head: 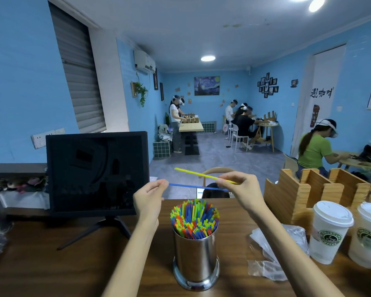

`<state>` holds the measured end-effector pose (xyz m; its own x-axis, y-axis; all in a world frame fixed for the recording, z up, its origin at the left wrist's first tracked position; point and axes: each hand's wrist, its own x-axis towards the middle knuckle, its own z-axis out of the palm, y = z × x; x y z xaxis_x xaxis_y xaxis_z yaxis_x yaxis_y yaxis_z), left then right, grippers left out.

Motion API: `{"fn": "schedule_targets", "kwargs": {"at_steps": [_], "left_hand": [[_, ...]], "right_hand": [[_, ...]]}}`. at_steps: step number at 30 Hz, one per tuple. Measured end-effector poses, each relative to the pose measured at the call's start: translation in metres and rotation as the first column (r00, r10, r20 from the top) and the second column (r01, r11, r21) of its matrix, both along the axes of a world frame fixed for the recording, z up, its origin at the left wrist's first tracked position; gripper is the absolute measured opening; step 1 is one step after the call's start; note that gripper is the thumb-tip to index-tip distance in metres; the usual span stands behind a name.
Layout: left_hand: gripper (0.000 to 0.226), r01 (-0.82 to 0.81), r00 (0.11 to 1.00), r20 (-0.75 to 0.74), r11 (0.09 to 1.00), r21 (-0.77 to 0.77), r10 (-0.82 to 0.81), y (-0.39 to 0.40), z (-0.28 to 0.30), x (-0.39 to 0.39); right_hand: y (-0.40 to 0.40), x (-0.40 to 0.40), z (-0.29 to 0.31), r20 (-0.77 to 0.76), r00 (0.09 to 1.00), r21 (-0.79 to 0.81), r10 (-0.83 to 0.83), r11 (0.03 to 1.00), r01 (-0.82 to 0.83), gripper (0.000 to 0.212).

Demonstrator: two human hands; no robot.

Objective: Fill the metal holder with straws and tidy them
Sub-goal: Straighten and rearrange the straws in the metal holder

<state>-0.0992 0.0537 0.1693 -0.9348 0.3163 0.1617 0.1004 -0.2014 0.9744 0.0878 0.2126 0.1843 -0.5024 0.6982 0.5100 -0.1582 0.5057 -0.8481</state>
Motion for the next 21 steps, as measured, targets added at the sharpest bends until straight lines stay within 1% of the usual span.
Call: {"fn": "schedule_targets", "kwargs": {"at_steps": [2,3,5,8,10,12,13,17,18,20,21], "left_hand": [[0.013,-0.019,1.000,-0.007,0.999,0.026,0.019,-0.003,0.001,-0.002],[0.012,-0.033,0.999,-0.011,0.998,0.050,0.034,-0.005,0.002,-0.002],[0.008,-0.065,0.998,-0.004,0.988,0.137,0.066,-0.008,0.006,-0.002],[0.015,-0.090,0.996,0.004,0.952,0.293,0.093,-0.011,0.012,-0.003],[0.018,-0.074,0.997,0.002,0.917,0.392,0.079,-0.012,0.018,-0.002],[0.019,-0.054,0.996,-0.040,0.896,0.440,0.080,-0.013,0.024,0.001],[0.019,-0.048,0.992,-0.083,0.896,0.442,0.094,-0.014,0.027,0.003],[0.023,0.004,0.943,-0.307,0.916,0.401,0.131,-0.014,0.027,0.009],[0.024,0.026,0.923,-0.365,0.927,0.374,0.122,-0.012,0.025,0.009],[0.026,0.069,0.880,-0.469,0.957,0.283,0.075,-0.006,0.019,0.012],[0.026,0.090,0.860,-0.510,0.970,0.224,0.038,-0.003,0.014,0.013]], "right_hand": [[0.001,0.003,0.004,-0.089,0.996,-0.073,0.004,0.997,-0.011,0.006],[0.002,0.004,0.005,-0.101,0.995,-0.082,-0.006,0.997,-0.003,0.007],[0.003,0.005,0.008,-0.114,0.994,-0.096,0.001,0.995,-0.012,0.010],[0.005,0.005,0.013,-0.118,0.990,-0.128,0.077,0.987,-0.092,0.012],[0.008,0.005,0.016,-0.111,0.985,-0.163,0.134,0.975,-0.151,0.013],[0.010,0.005,0.017,-0.104,0.980,-0.184,0.171,0.965,-0.188,0.009],[0.010,0.004,0.017,-0.104,0.980,-0.174,0.168,0.967,-0.184,0.007],[0.005,-0.001,0.016,-0.141,0.978,-0.102,0.155,0.980,-0.170,0.016],[0.002,-0.003,0.016,-0.125,0.978,-0.062,0.165,0.983,-0.174,0.014],[-0.007,-0.008,0.014,-0.046,0.986,0.048,0.159,0.986,-0.157,0.008],[-0.011,-0.011,0.011,0.012,0.990,0.115,0.142,0.983,-0.143,0.014]]}}
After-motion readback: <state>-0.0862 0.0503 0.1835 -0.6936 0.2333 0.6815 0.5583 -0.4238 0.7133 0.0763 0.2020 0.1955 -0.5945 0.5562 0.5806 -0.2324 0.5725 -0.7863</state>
